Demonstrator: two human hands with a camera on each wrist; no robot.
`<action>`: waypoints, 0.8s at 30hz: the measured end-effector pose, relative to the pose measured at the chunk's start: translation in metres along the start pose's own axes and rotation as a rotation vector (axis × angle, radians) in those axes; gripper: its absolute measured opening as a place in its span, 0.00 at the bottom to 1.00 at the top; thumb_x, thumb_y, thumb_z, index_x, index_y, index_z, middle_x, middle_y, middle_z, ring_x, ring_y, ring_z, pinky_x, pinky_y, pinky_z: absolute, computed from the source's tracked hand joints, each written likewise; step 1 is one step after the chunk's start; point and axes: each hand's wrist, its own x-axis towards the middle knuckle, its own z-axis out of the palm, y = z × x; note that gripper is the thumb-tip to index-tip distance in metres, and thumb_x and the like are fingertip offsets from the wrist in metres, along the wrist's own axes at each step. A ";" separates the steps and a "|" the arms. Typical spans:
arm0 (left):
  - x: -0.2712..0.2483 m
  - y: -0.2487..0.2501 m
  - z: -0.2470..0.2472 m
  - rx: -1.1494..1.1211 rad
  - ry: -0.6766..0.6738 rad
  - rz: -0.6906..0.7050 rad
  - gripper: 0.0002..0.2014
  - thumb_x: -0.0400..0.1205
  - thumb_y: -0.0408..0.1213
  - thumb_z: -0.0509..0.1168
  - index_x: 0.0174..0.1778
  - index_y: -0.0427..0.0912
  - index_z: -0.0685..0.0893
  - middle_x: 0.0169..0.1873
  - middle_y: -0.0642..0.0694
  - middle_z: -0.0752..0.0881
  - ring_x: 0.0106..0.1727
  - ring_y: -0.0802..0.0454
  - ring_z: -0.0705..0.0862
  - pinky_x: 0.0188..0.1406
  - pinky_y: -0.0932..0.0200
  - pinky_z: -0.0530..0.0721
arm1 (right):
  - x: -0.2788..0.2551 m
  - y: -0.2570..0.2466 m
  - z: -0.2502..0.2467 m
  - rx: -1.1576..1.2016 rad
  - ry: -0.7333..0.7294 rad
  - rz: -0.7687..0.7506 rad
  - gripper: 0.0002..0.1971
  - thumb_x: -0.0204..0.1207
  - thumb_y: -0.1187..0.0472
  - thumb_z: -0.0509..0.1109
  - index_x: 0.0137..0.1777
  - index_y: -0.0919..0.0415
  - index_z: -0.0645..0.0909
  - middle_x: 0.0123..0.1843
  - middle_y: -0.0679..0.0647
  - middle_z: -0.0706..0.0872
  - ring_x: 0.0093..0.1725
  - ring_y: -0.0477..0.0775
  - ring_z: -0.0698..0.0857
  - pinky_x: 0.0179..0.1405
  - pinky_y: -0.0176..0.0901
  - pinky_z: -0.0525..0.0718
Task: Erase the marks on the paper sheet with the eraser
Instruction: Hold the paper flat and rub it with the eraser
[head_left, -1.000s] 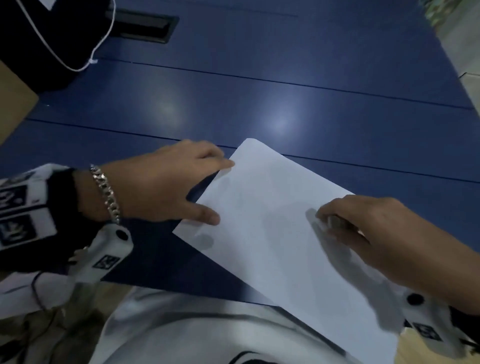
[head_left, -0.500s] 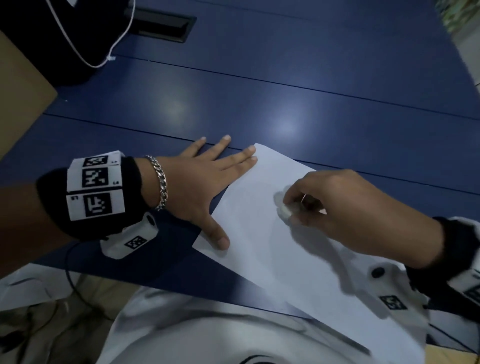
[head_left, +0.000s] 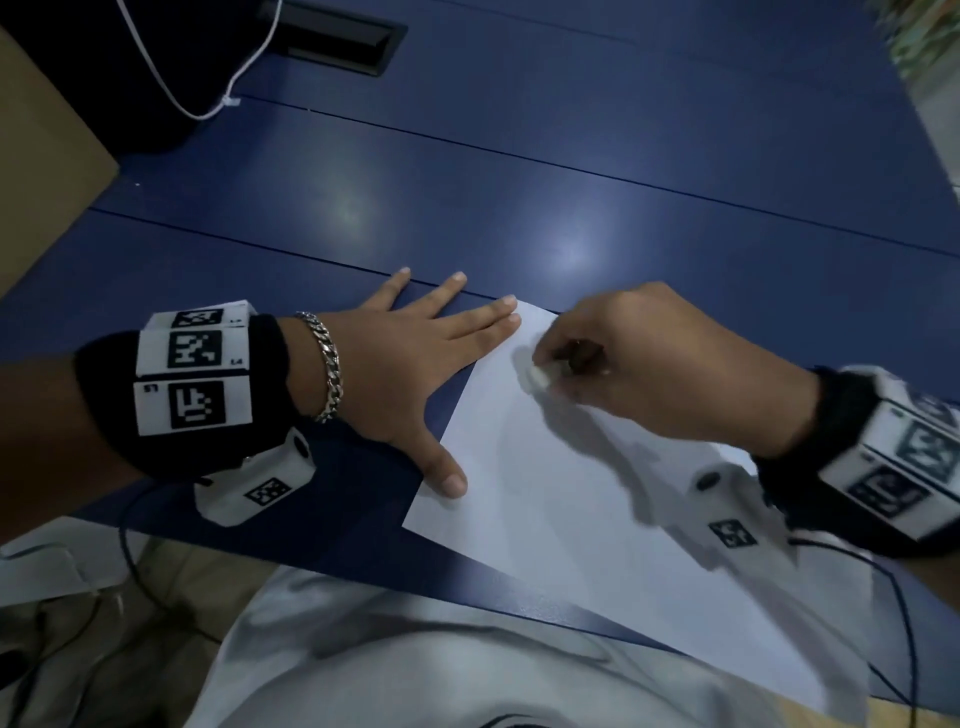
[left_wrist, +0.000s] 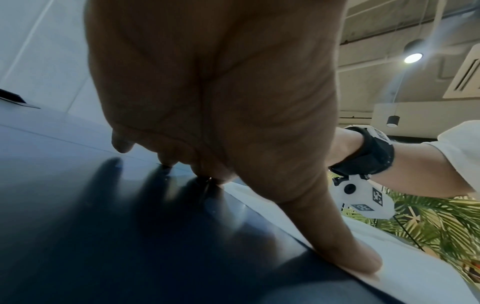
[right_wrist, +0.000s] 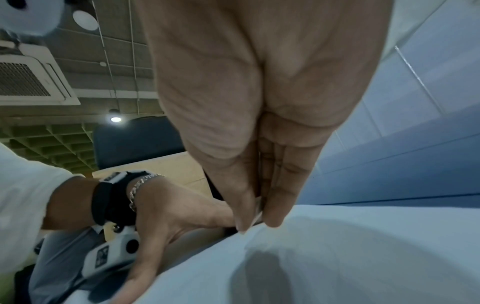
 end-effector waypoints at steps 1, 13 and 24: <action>0.000 0.000 -0.001 -0.001 -0.005 -0.003 0.77 0.56 0.93 0.62 0.87 0.62 0.22 0.84 0.70 0.19 0.89 0.46 0.21 0.86 0.24 0.30 | 0.007 0.000 0.002 -0.017 0.022 -0.010 0.09 0.77 0.60 0.78 0.56 0.49 0.92 0.47 0.42 0.92 0.44 0.45 0.89 0.46 0.33 0.83; 0.000 0.001 -0.005 0.013 -0.030 -0.017 0.78 0.54 0.93 0.63 0.87 0.63 0.20 0.83 0.71 0.19 0.89 0.45 0.20 0.83 0.17 0.30 | 0.016 -0.004 0.005 -0.060 0.049 -0.049 0.03 0.73 0.58 0.77 0.45 0.53 0.91 0.39 0.44 0.90 0.37 0.48 0.88 0.46 0.50 0.88; 0.001 0.001 -0.005 0.028 -0.042 -0.017 0.79 0.53 0.94 0.63 0.86 0.63 0.19 0.82 0.71 0.17 0.88 0.44 0.20 0.82 0.16 0.31 | 0.021 -0.003 0.006 -0.072 0.046 -0.069 0.01 0.73 0.57 0.78 0.43 0.50 0.90 0.36 0.40 0.88 0.36 0.47 0.87 0.39 0.33 0.82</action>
